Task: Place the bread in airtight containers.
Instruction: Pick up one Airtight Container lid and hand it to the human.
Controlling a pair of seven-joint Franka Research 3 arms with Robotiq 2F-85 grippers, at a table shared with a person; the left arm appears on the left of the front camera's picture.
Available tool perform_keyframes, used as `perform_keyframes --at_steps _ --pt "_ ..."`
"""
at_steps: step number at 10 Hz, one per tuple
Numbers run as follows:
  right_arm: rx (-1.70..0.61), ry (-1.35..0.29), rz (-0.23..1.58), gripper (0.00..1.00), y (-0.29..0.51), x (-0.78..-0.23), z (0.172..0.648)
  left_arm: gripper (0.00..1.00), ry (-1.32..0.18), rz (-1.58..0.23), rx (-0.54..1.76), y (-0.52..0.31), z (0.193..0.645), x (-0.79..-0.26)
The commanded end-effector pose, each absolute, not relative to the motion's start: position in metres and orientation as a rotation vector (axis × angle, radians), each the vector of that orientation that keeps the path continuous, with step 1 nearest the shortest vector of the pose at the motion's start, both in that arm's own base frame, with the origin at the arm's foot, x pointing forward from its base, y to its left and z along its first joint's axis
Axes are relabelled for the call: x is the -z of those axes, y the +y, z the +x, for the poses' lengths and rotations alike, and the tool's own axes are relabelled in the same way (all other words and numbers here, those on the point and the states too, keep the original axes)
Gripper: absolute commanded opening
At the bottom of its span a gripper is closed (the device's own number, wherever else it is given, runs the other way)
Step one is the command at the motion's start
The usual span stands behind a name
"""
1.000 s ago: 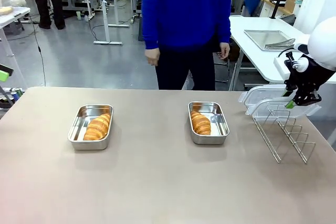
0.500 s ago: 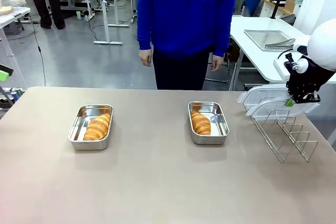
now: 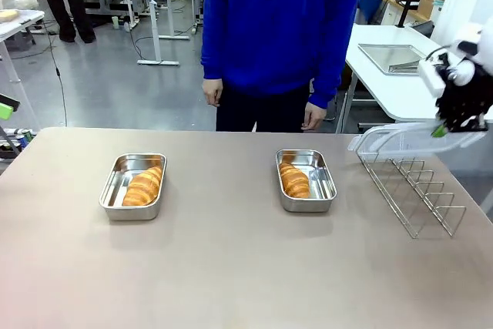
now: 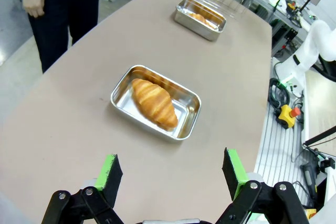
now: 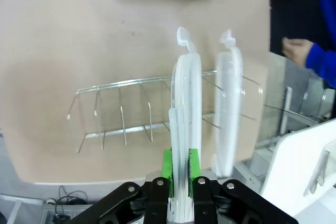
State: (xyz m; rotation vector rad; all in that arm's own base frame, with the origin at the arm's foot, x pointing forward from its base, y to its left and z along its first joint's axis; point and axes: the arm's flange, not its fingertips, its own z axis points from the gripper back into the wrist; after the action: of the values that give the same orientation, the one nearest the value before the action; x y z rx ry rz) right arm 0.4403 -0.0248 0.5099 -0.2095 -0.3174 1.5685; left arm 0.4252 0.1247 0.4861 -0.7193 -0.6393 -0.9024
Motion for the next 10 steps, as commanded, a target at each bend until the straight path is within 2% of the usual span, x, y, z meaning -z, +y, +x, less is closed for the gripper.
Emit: perform_keyframes --at_steps 1,4,5,8,10 --pt "-1.541 -0.341 -0.26 0.02 -0.021 -0.566 0.425 1.0 -0.642 -0.724 0.922 0.125 0.423 -0.488" --pt "-1.581 -0.571 -0.371 0.0 -0.004 -0.624 0.409 1.0 -0.642 -0.724 0.922 0.125 0.423 -0.488" --pt "-1.613 -0.637 -0.384 0.12 0.005 -0.63 0.409 1.0 -0.642 -0.724 0.922 0.125 0.423 -0.488" --pt "-1.736 -0.835 -0.404 0.12 0.053 -0.636 0.42 1.0 -0.642 -0.724 0.922 0.125 0.423 -0.488" --pt "-1.837 -0.874 -0.414 0.12 0.094 -0.622 0.446 1.0 -0.642 -0.724 0.922 0.125 0.423 -0.488"
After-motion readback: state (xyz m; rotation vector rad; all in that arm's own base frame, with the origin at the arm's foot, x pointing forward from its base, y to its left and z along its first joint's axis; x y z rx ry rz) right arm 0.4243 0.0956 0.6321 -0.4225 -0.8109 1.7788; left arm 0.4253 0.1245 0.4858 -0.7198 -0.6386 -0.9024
